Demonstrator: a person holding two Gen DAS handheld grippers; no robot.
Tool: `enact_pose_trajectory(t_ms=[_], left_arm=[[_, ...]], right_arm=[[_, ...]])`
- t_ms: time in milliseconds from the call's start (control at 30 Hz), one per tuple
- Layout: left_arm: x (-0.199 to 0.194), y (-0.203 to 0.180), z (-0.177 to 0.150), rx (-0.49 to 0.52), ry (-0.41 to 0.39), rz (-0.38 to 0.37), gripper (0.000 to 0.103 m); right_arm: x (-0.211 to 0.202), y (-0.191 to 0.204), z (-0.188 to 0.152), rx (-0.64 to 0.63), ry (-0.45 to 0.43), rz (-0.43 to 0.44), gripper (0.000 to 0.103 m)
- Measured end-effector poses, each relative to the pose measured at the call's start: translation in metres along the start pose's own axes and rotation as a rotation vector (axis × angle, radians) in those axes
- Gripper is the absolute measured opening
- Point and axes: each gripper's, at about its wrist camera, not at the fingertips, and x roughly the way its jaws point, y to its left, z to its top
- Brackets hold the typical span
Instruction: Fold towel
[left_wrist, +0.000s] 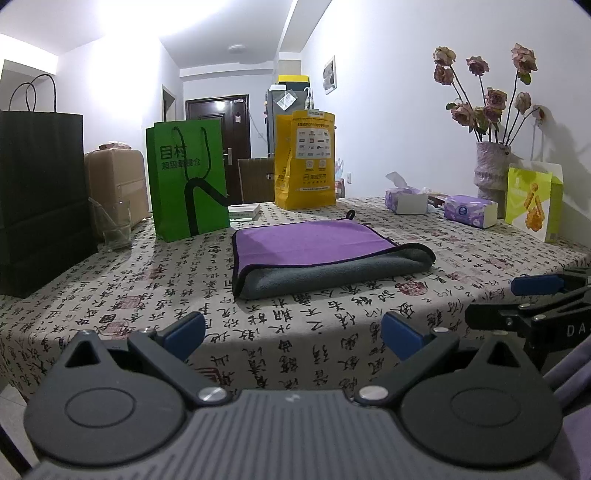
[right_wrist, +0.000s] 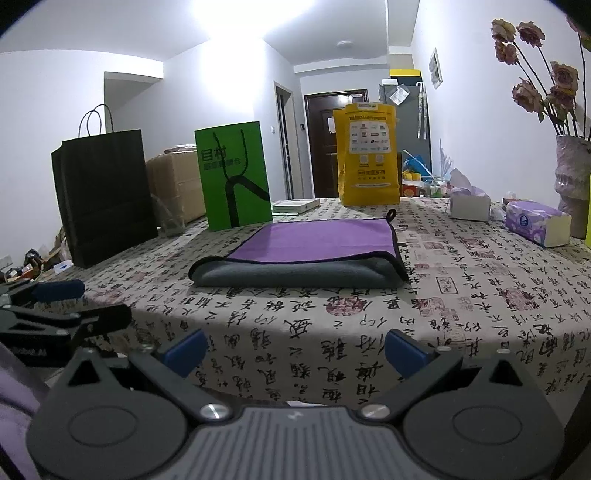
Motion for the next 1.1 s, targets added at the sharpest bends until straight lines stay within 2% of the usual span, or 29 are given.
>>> enact_pose_trajectory(t_ms=[500,667,867,1100], left_arm=[[0.004,0.002,-0.001,-0.007,0.005,0.001,0.103],[0.009,0.007,0.001,-0.005,-0.008,-0.004,0.103],[0.027,0.017,0.011,-0.034,-0.009,0.027,0.103],[0.063,0.026,0.021,-0.077,0.029,0.035,0.103]], right_arm=[[0.002,-0.002,-0.001,0.001,0.005,-0.01,0.103],[0.005,-0.004,-0.001,-0.012,-0.009,-0.047,0.103],[0.018,-0.013,0.002,-0.002,-0.014,-0.067,0.103],[0.042,-0.025,0.01,-0.009,-0.017,-0.074,0.103]])
